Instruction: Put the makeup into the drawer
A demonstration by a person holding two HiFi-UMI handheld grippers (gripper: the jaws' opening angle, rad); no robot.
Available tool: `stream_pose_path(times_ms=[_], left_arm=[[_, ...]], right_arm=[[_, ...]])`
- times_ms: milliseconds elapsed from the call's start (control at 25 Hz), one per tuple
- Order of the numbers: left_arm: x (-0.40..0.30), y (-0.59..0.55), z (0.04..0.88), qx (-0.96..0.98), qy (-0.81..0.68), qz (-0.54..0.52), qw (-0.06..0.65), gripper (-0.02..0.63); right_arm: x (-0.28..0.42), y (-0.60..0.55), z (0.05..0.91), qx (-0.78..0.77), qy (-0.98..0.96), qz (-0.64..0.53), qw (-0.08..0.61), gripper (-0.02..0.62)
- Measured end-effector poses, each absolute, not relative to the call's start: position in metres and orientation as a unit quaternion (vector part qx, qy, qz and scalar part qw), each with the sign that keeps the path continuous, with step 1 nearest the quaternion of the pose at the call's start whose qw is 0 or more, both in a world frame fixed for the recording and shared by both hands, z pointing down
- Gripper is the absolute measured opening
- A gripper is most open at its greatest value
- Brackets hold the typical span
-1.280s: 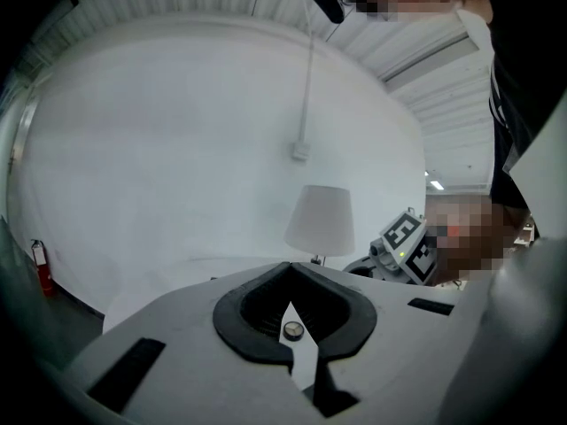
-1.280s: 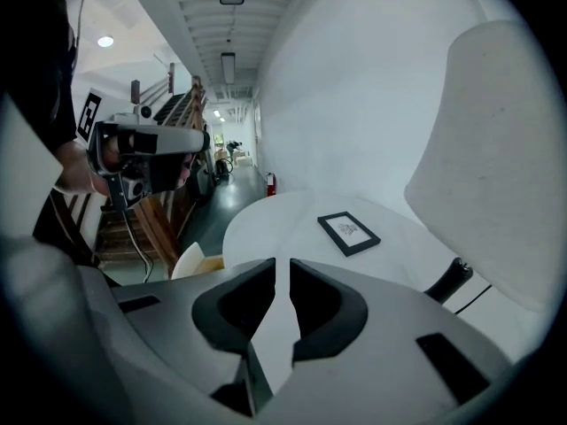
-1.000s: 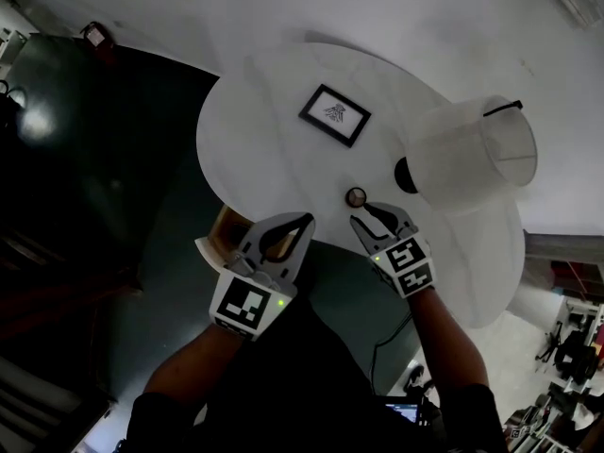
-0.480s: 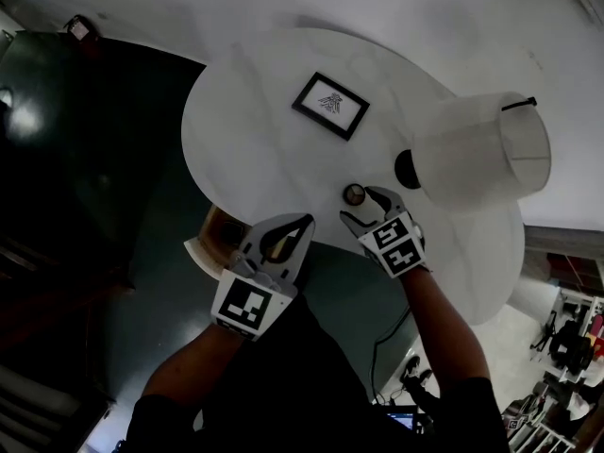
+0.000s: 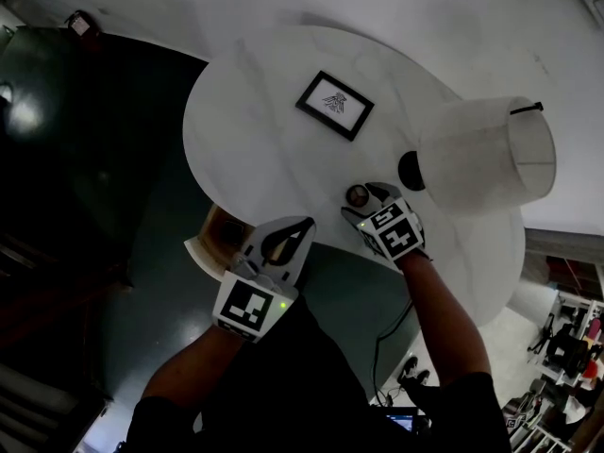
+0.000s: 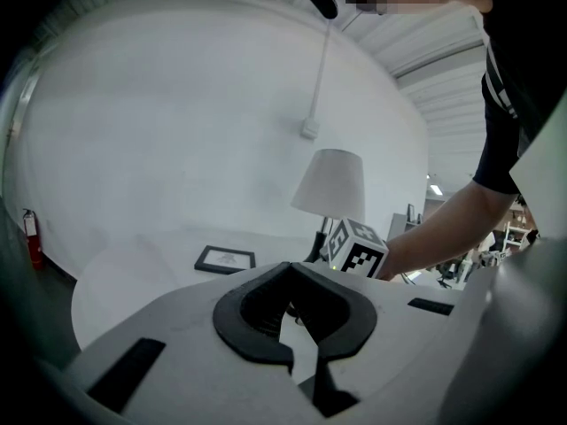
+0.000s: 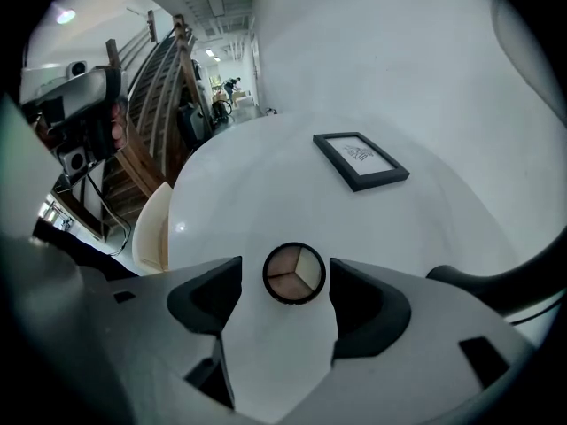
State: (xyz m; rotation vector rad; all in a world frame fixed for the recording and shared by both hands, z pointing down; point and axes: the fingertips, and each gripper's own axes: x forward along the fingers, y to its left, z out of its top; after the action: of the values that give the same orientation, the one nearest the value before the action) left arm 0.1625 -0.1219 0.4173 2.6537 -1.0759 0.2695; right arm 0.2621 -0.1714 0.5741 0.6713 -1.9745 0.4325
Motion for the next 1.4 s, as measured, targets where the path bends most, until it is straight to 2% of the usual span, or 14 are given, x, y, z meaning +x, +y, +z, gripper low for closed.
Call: stream_pose_path(times_ms=[680, 760, 1000, 1400], left_arm=[[0.149, -0.127, 0.419, 0.909, -0.381, 0.098, 0.141, 0.009], [0.15, -0.126, 0.417, 0.909, -0.38, 0.098, 0.139, 0.009], [0.147, -0.124, 0.405, 0.909, -0.384, 0.1, 0.128, 0.009], [0.135, -0.118, 0.391, 0.9, -0.407, 0.1, 0.122, 0.009]], right_arm=[[0.258, -0.178, 0.581, 0.254, -0.803, 0.185, 0.507, 0.259], [0.258, -0.177, 0.581, 0.247, -0.803, 0.179, 0.511, 0.23], [0.261, -0.166, 0.58, 0.234, -0.798, 0.172, 0.529, 0.224], [0.266, -0.165, 0.562, 0.243, -0.804, 0.159, 0.519, 0.221]])
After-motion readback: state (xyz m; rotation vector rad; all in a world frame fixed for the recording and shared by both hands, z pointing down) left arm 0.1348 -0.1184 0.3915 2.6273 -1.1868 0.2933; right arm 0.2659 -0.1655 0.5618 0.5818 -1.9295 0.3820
